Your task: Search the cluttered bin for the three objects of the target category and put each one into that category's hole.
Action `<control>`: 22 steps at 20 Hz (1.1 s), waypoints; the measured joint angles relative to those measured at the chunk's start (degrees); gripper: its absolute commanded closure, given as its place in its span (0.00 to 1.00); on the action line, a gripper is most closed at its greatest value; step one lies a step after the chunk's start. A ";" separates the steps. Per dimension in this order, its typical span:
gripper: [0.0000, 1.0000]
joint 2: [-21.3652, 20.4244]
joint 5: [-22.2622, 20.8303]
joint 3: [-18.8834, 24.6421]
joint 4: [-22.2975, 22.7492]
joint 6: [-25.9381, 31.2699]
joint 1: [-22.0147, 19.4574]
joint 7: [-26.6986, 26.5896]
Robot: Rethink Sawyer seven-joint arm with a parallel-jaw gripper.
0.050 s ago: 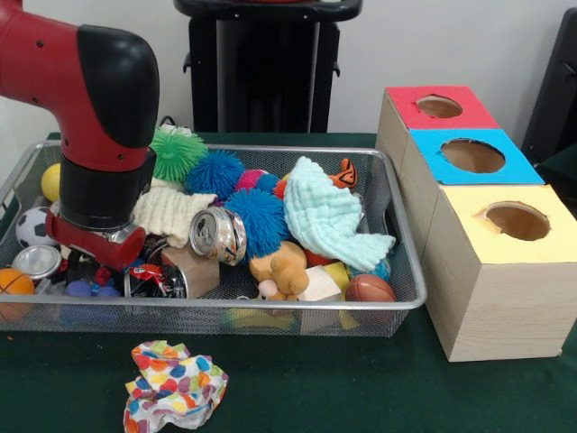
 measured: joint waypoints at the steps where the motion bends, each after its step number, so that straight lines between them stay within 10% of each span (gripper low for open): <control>1: 0.00 0.32 0.01 -0.37 -0.81 1.14 0.48 0.01; 14: 0.00 7.62 0.05 -7.26 -16.13 20.82 8.05 0.01; 15: 1.00 8.15 0.06 -7.76 -17.05 21.70 8.47 0.01; 22: 1.00 10.84 0.02 -11.78 -20.78 22.50 10.59 0.02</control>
